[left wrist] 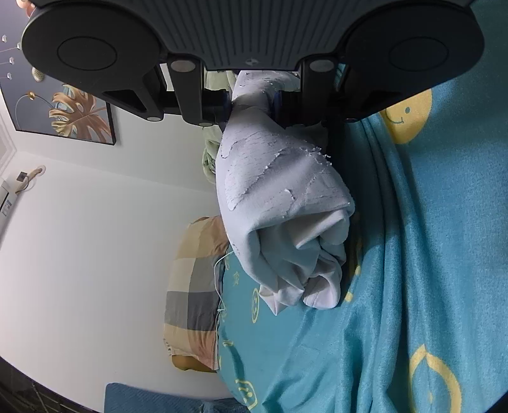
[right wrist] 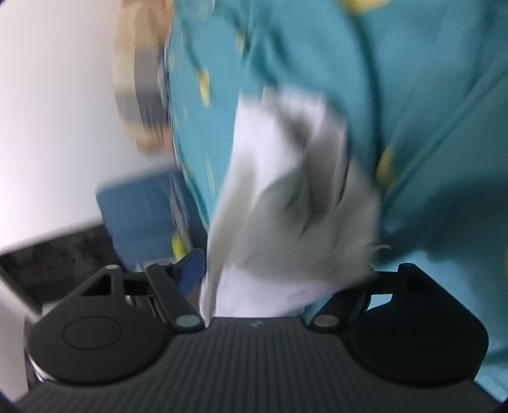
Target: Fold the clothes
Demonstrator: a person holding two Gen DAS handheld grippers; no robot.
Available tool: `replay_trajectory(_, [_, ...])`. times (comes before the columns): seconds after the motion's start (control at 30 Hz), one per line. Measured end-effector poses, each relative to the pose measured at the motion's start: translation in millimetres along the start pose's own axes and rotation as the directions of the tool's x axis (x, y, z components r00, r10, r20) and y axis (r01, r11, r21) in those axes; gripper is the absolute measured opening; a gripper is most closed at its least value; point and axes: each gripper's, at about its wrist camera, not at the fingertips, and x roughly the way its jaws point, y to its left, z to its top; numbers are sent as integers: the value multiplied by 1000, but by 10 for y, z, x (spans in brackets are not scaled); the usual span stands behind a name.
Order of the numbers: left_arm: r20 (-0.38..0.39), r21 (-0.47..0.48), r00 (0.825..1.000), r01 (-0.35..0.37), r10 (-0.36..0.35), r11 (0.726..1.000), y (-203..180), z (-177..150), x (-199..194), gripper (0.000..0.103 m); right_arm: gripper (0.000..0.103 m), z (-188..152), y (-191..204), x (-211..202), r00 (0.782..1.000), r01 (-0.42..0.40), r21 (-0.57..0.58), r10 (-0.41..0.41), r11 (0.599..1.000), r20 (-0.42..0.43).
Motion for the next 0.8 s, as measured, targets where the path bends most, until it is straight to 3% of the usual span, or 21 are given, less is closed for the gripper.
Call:
replay_trajectory(0.07, [4, 2, 1000, 2, -2, 1000, -18, -6, -46, 24, 63, 42, 12, -102, 998, 16, -19, -15, 1000, 61])
replay_trajectory(0.1, [6, 5, 1000, 0, 0, 1000, -25, -15, -83, 24, 39, 40, 42, -105, 998, 27, -41, -24, 999, 62])
replay_trajectory(0.13, [8, 10, 1000, -1, 1, 1000, -32, -12, -82, 24, 25, 25, 86, -93, 998, 43, -68, -39, 997, 58])
replay_trajectory(0.2, [17, 18, 1000, -2, 2, 1000, -62, -3, -113, 24, 19, -26, 182, -103, 998, 41, -122, -34, 992, 59])
replay_trajectory(0.3, [22, 4, 1000, 11, -11, 1000, -244, 139, 34, 24, 15, -115, 346, -183, 999, 2, -172, 6, 985, 44])
replay_trajectory(0.43, [-3, 32, 1000, 25, -25, 999, -606, 53, -11, 24, 15, -205, 637, -499, 997, -61, -214, 70, 975, 33])
replay_trajectory(0.67, [-130, 145, 991, 63, -44, 988, -1666, -471, 417, 24, 15, 80, 1285, -1415, 970, -186, -273, 221, 944, 105])
replay_trajectory(0.8, [-235, 201, 970, 110, -61, 973, -2250, -1144, 774, 24, 15, 486, 1794, -2101, 938, -192, -336, 273, 922, 215])
